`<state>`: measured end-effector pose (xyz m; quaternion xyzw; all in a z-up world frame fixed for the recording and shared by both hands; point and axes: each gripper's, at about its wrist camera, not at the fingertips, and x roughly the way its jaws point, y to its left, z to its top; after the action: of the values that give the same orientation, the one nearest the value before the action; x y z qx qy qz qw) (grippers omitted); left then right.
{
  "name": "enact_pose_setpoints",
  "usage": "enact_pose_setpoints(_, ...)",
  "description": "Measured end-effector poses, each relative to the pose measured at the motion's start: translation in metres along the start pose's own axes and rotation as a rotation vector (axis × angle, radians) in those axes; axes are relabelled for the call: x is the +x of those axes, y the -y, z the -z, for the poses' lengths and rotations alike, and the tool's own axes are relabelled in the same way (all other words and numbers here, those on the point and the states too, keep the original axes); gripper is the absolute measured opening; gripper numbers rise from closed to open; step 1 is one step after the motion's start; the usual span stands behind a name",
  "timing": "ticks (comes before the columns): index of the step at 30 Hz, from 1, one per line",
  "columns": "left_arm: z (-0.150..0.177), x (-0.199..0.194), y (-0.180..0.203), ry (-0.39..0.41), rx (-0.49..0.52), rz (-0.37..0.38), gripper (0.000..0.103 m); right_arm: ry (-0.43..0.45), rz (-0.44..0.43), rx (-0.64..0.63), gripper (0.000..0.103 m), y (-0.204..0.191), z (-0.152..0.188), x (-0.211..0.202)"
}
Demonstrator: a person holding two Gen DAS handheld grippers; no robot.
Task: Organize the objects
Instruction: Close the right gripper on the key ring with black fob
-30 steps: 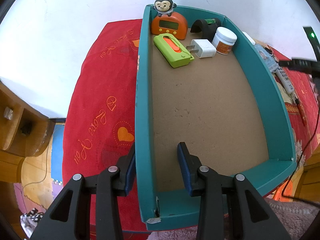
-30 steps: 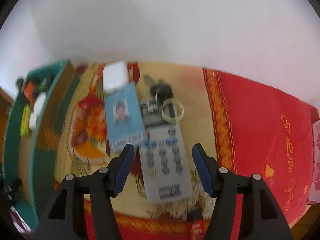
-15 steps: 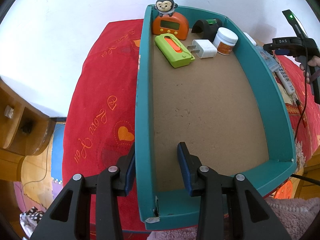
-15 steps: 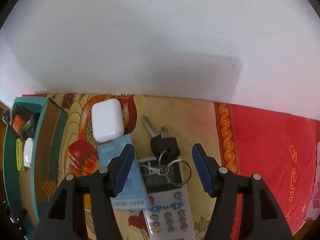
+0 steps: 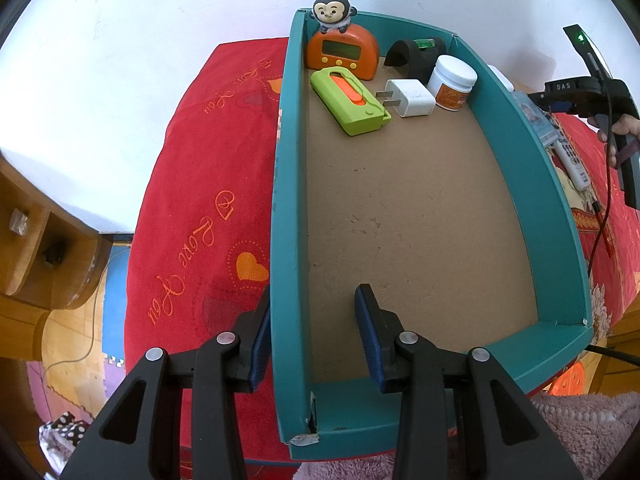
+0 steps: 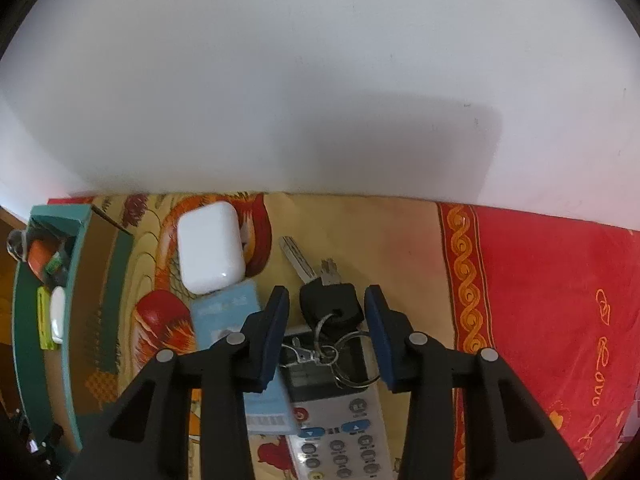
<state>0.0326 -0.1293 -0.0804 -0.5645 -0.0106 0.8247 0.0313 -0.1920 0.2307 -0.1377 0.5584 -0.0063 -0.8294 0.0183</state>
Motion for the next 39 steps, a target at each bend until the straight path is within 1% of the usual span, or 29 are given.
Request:
enact_pose_setpoints(5, 0.0, 0.0, 0.0, 0.0, 0.001, -0.001, 0.039, -0.011, -0.003, 0.019, 0.039, 0.002, 0.003, 0.003)
enact_pose_setpoints(10, 0.0, -0.001, -0.003, -0.001, 0.005, 0.0, 0.039, -0.021, 0.012, -0.003, 0.038, -0.004, 0.002, 0.008)
enact_pose_setpoints(11, 0.0, -0.001, -0.003, 0.0, 0.005, 0.0, 0.039, -0.019, 0.016, -0.005, 0.032, -0.005, 0.003, 0.008)
enact_pose_setpoints(16, 0.0, -0.001, -0.002, 0.0, 0.004, 0.0, 0.039, 0.001, 0.033, -0.026, 0.032, -0.011, 0.008, 0.004)
enact_pose_setpoints(20, -0.001, -0.001, -0.003, 0.0, 0.006, 0.0, 0.039, 0.044, 0.029, -0.023, 0.032, -0.012, 0.012, -0.007)
enact_pose_setpoints(26, -0.001, 0.0, -0.002, -0.001, 0.005, -0.001, 0.039, 0.069, 0.018, -0.026, 0.032, -0.014, 0.022, -0.021)
enact_pose_setpoints(38, -0.001, 0.0, -0.002, 0.0, 0.005, -0.001, 0.039, 0.149, -0.022, 0.001, 0.032, -0.02, 0.059, -0.07)
enact_pose_setpoints(39, -0.001, 0.0, -0.001, 0.0, 0.005, -0.001, 0.039, 0.155, -0.025, 0.0, 0.032, -0.024, 0.044, -0.068)
